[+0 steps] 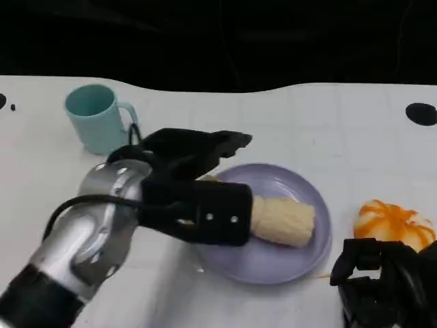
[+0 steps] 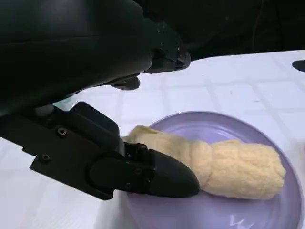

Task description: Grasp the towel on the left side of the plate with the left hand and place it into the plate.

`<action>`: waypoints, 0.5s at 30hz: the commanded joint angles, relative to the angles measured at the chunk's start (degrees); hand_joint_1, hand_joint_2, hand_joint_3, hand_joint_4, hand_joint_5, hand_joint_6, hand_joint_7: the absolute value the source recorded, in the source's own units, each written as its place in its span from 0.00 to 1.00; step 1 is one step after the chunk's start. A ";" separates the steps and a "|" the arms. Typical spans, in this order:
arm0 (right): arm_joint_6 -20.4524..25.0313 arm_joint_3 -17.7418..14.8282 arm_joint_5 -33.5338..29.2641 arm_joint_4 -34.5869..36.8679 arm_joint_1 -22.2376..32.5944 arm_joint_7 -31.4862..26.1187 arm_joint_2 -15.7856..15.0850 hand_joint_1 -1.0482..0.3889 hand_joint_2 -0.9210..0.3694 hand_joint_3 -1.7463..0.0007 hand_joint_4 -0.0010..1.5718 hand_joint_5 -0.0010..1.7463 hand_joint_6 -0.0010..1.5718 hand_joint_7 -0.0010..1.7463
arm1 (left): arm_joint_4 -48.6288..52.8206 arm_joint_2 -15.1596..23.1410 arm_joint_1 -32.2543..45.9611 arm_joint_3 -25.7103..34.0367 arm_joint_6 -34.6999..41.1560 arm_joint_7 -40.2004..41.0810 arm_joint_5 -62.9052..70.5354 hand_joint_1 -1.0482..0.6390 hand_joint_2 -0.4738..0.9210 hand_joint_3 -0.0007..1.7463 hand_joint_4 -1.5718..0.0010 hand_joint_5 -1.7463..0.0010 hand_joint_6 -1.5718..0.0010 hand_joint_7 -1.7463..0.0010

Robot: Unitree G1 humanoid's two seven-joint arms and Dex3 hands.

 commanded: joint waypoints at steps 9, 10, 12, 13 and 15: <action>-0.88 -0.87 0.51 -0.97 1.12 1.07 -0.76 0.13 0.75 0.00 0.94 0.75 0.93 0.61 | -7.91 5.22 14.77 12.53 -5.07 3.78 -10.65 0.30 1.00 0.15 0.58 0.76 0.72 0.96; -0.64 -0.88 0.57 -1.08 1.13 1.10 -0.75 0.13 0.75 0.00 0.94 0.75 0.93 0.61 | -8.09 5.14 16.69 14.22 -6.88 4.69 -12.83 0.32 1.00 0.15 0.54 0.75 0.70 0.95; -0.30 -0.88 0.61 -1.30 1.18 1.11 -0.71 0.13 0.75 0.00 0.94 0.75 0.93 0.61 | -8.51 4.90 19.95 16.72 -9.60 6.13 -16.21 0.36 1.00 0.15 0.48 0.72 0.64 0.94; -0.15 -0.86 0.56 -1.43 1.22 1.05 -0.68 0.13 0.75 0.00 0.94 0.75 0.93 0.61 | -8.73 4.66 21.22 17.60 -10.40 6.62 -17.53 0.39 1.00 0.15 0.48 0.70 0.61 0.94; 0.12 -0.83 0.62 -1.65 1.28 0.98 -0.55 0.13 0.75 0.00 0.94 0.75 0.93 0.61 | -9.11 2.94 24.47 20.00 -11.64 8.26 -21.31 0.44 1.00 0.15 0.46 0.66 0.54 0.94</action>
